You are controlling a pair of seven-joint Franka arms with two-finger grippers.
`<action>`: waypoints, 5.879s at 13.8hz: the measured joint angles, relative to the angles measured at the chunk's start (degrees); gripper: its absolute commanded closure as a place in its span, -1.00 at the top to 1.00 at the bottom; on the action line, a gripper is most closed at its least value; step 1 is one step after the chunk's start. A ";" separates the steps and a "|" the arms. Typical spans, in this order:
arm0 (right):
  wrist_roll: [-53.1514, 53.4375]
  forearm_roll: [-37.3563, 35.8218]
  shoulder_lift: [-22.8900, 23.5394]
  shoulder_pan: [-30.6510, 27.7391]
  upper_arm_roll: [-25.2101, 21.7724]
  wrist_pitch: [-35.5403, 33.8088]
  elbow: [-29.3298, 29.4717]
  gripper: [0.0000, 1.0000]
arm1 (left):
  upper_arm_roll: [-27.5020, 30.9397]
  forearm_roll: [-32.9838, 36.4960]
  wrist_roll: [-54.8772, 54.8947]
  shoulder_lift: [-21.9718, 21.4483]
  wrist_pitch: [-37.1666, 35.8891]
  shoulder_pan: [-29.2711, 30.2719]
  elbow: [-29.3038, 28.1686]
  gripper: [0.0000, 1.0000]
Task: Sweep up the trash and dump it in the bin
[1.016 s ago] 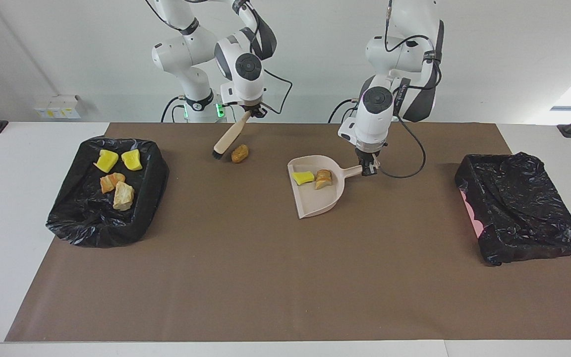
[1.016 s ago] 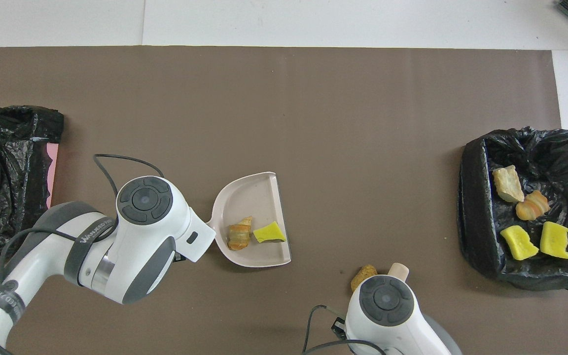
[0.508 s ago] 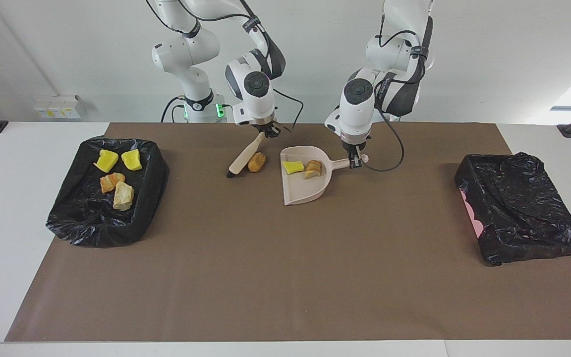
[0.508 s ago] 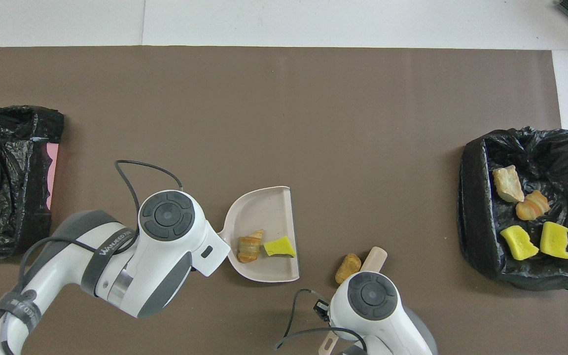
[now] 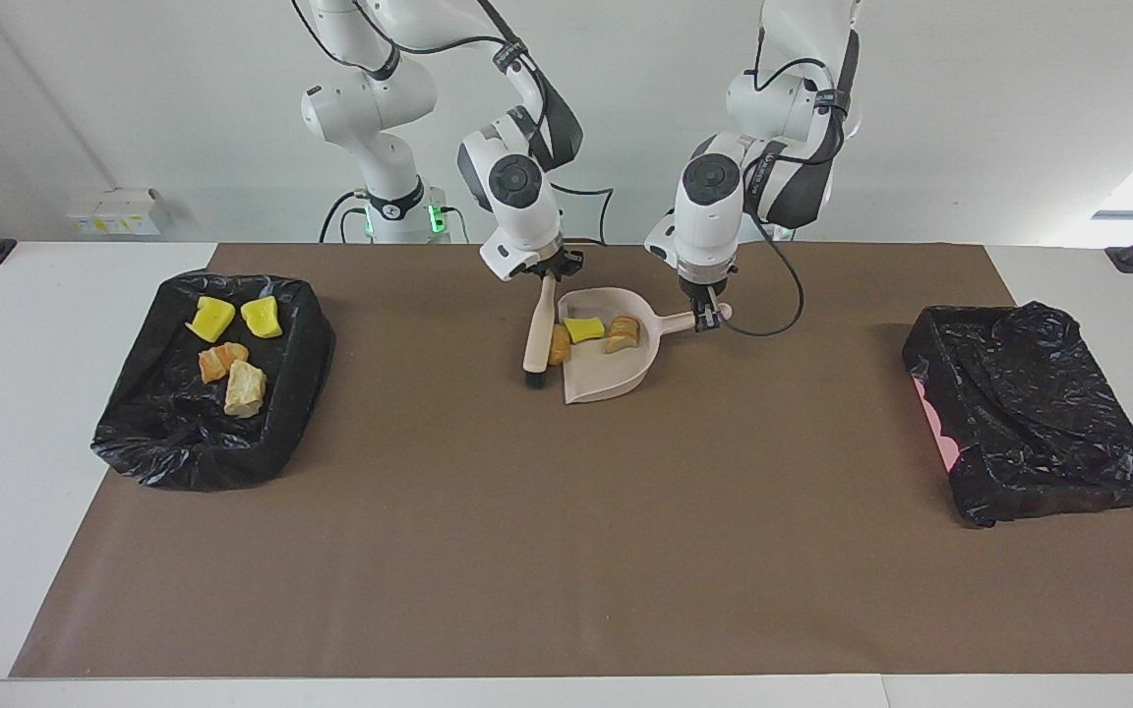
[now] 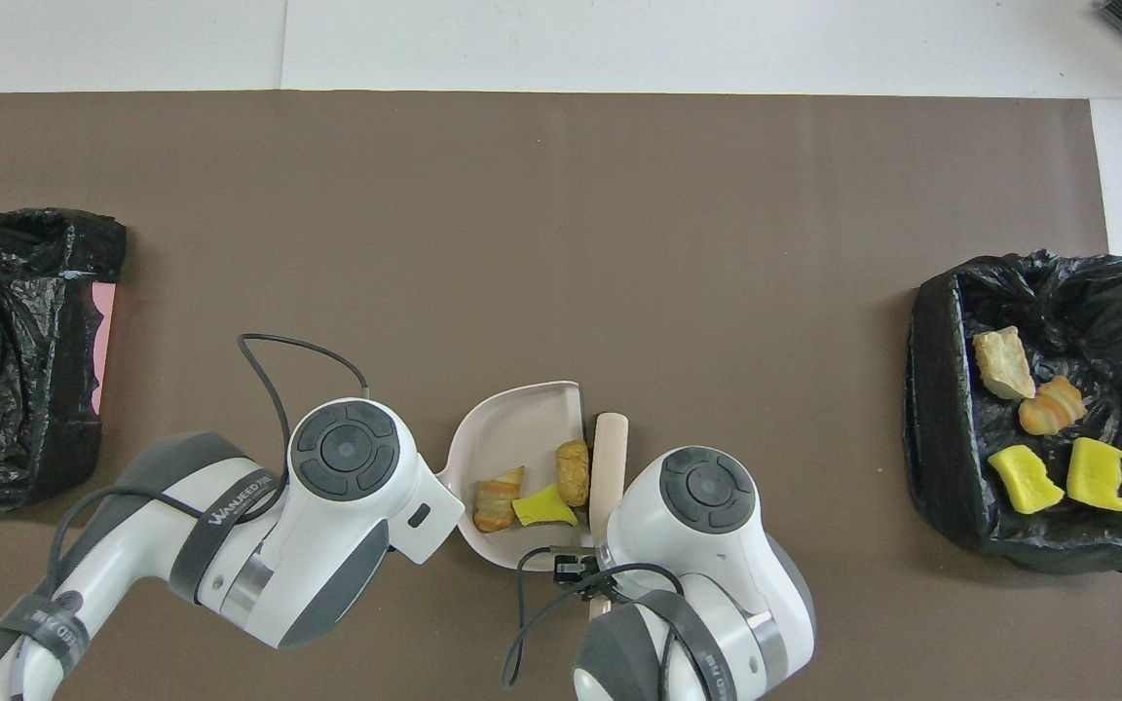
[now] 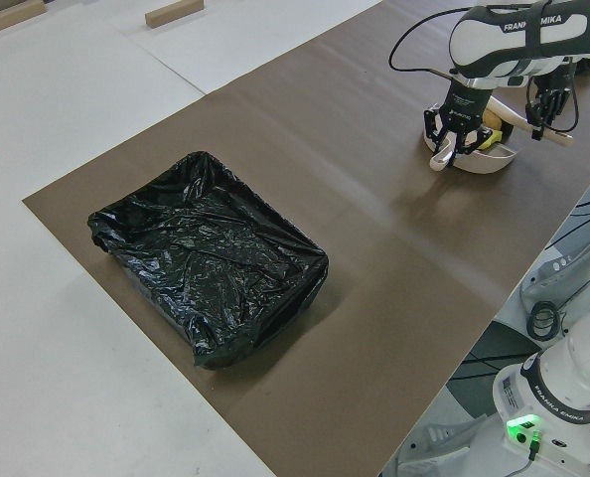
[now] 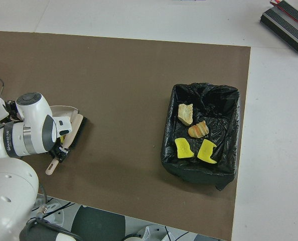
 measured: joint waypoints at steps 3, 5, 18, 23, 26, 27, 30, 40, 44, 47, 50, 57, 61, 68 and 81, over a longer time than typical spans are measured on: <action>-6.56 7.64 0.76 1.71 0.09 0.22 2.30 -1.00 | 0.03 -0.10 -2.56 -0.02 0.03 0.01 -0.03 -1.00; -6.59 8.13 1.32 1.74 0.12 -1.40 4.54 -1.00 | 0.09 -0.22 -5.35 -0.02 0.04 0.05 -0.04 -1.00; -6.11 -11.97 -3.96 -5.47 -0.15 -20.64 6.86 -1.00 | 0.65 -6.06 -29.07 0.18 3.23 0.41 -0.07 -1.00; -1.23 -12.70 -5.60 -1.36 0.19 -20.13 6.16 -1.00 | 1.27 -6.13 -42.21 0.04 6.09 0.73 1.62 -1.00; 1.42 -12.32 -6.87 1.58 0.35 -16.78 4.77 -1.00 | 1.74 -6.13 -49.33 -0.33 6.06 4.17 4.34 -1.00; 1.67 -11.70 -7.10 1.99 0.39 -16.25 4.59 -1.00 | 1.87 -6.13 -50.37 -0.64 5.82 5.93 5.42 -1.00; 4.50 -9.89 -6.98 4.66 0.40 -13.24 4.48 -1.00 | 2.12 -6.16 -52.07 -2.01 -1.22 11.39 10.71 -1.00; 15.23 -8.11 8.47 15.87 0.64 -2.11 13.42 -1.00 | 3.61 -6.23 -57.79 -10.75 -22.96 21.35 23.43 -1.00; 17.53 -8.09 11.30 17.15 0.65 1.42 13.45 -0.95 | 11.78 -6.20 -46.09 -12.48 -25.68 21.93 25.24 -1.00; 17.53 -8.09 11.58 17.13 0.64 1.47 13.58 1.00 | 17.33 -6.15 -32.81 -12.13 -25.59 27.35 25.23 -1.00; 17.53 -8.11 11.55 16.84 0.64 1.00 14.63 1.00 | 17.61 -5.32 -21.70 -9.43 -23.18 35.82 25.14 -1.00; 15.54 -13.71 10.74 8.89 0.32 -16.04 25.74 1.00 | 17.49 8.71 -6.30 -2.70 -13.77 43.24 25.18 -1.00; 1.76 -13.97 7.10 -1.48 0.05 -22.55 29.21 1.00 | 17.45 19.01 2.87 -2.23 -11.92 44.13 25.20 -1.00; -7.51 -16.51 4.79 -17.92 -0.52 -24.94 31.17 1.00 | 15.76 30.85 5.00 -1.12 -11.79 42.71 25.17 -1.00; -30.24 -25.62 3.21 -36.57 -1.05 -26.39 36.99 1.00 | 15.31 55.42 9.67 -0.62 -11.95 34.12 25.20 -1.00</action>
